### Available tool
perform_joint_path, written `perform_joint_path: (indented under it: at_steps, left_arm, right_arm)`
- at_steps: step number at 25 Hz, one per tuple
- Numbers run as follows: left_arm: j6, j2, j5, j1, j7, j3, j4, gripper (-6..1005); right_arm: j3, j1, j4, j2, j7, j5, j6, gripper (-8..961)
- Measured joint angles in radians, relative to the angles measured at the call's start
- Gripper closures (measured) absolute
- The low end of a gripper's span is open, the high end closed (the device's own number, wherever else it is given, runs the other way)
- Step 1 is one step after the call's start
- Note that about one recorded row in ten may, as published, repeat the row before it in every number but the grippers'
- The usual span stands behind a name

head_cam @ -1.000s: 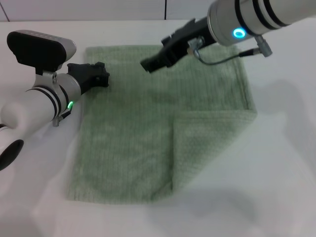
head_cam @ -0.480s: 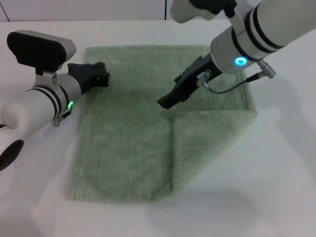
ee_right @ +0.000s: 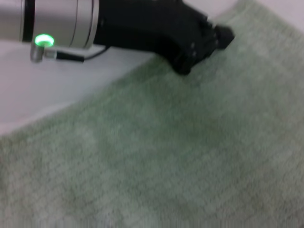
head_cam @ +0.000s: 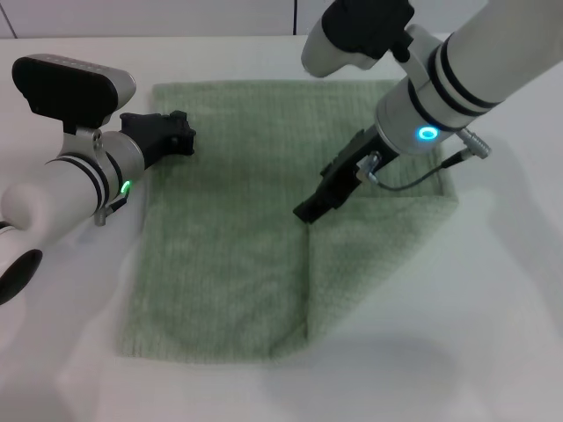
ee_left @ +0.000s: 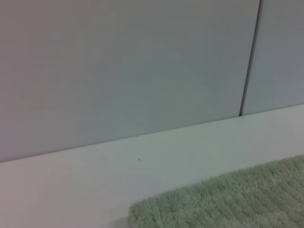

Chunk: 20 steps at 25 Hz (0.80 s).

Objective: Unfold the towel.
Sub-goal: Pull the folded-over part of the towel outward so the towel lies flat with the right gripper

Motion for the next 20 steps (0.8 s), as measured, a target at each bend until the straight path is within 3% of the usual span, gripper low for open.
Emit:
perform_joint_path:
  at_steps: [20]
  left_arm:
    - [0.000, 0.000, 0.000, 0.000, 0.000, 0.003, -0.004, 953]
  right_arm:
    - [-0.002, 0.019, 0.086, 0.005, -0.037, 0.008, -0.047, 199]
